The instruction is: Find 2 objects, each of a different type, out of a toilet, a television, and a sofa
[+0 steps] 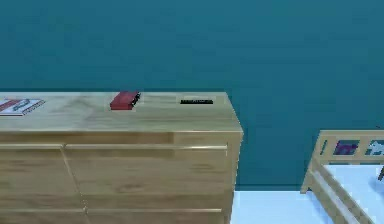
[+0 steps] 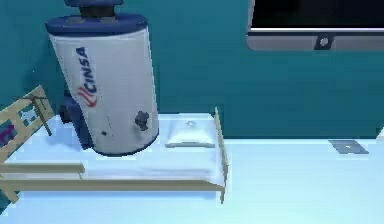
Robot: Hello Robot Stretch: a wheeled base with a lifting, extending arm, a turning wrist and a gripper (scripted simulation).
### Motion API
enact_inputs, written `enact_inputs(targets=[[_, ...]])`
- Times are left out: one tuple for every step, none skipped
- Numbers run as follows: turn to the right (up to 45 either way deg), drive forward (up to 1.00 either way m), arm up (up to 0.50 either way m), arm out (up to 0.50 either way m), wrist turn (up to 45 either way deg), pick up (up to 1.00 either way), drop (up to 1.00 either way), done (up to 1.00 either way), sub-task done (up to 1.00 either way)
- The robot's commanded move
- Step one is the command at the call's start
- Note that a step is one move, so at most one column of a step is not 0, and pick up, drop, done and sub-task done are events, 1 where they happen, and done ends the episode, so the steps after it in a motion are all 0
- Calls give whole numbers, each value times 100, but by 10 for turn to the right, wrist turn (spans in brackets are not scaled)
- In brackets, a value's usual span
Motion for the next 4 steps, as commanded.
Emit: enact_inputs(targets=[[450, 0, 0, 0, 0, 0, 0, 0, 0], [450, 0, 0, 0, 0, 0, 0, 0, 0], [450, 0, 0, 0, 0, 0, 0, 0, 0], [150, 0, 0, 0, 0, 0, 0, 0, 0]])
